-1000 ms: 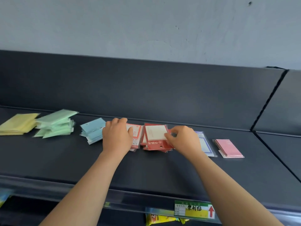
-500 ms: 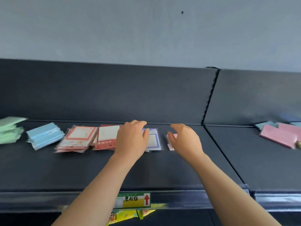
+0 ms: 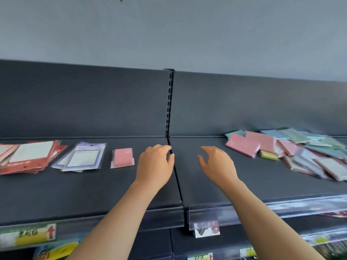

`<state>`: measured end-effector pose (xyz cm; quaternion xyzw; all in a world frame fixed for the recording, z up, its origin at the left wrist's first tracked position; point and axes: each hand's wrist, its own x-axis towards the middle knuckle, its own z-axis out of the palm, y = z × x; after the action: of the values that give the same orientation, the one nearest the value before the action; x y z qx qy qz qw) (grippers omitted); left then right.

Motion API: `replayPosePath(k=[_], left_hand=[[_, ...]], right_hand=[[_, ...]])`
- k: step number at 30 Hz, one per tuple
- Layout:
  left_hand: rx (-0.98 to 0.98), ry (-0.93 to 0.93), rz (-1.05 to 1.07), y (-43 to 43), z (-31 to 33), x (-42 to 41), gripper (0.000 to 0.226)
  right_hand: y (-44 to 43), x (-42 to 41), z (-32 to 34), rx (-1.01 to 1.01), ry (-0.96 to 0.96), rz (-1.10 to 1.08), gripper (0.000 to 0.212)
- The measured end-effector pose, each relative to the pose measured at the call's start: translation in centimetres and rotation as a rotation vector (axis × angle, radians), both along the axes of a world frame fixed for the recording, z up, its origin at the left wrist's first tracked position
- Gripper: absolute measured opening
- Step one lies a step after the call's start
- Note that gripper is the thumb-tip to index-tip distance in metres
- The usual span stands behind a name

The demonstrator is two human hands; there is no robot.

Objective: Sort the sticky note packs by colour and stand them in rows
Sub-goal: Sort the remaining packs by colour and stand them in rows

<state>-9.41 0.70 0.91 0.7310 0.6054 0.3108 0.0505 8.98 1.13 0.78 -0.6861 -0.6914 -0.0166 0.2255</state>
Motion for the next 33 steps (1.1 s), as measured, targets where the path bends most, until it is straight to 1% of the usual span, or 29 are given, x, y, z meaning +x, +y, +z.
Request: replayPosePath(k=[8, 11, 15, 20, 23, 27, 29, 31, 33], left_hand=[[-0.105, -0.008, -0.106, 2.7, -0.8, 7.1, 0.037], [-0.141, -0.004, -0.148, 4.2, -0.6, 9.6, 0.037], [-0.193, -0.035, -0.188, 5.9, -0.5, 13.1, 0.039], [-0.27, -0.04, -0.207, 7.7, -0.9, 17.5, 0.044], [-0.321, -0.052, -0.193, 9.2, -1.1, 20.1, 0.051], [-0.402, -0.079, -0.151, 11.5, -1.2, 23.4, 0.051], [-0.435, -0.093, -0.13, 12.4, -1.3, 24.9, 0.057], [-0.459, -0.099, -0.103, 13.1, -1.4, 26.0, 0.07], [-0.463, -0.088, -0.066, 13.7, -1.6, 26.6, 0.07]], right_hand=[[0.3, 8.2, -0.7, -0.05, 0.01, -0.143, 0.041], [0.7, 10.7, -0.9, -0.075, 0.011, -0.202, 0.034], [1.1, 14.1, -0.8, -0.083, 0.037, -0.26, 0.032], [2.5, 18.7, -1.3, -0.078, 0.064, -0.281, 0.024], [3.8, 21.5, -1.1, -0.098, 0.034, -0.28, 0.037], [6.3, 24.8, -0.7, -0.137, 0.005, -0.217, 0.049], [7.7, 26.0, -0.5, -0.163, 0.004, -0.19, 0.056], [8.9, 26.9, -0.5, -0.203, -0.027, -0.156, 0.063], [9.9, 27.6, -0.5, -0.244, -0.063, -0.127, 0.064]])
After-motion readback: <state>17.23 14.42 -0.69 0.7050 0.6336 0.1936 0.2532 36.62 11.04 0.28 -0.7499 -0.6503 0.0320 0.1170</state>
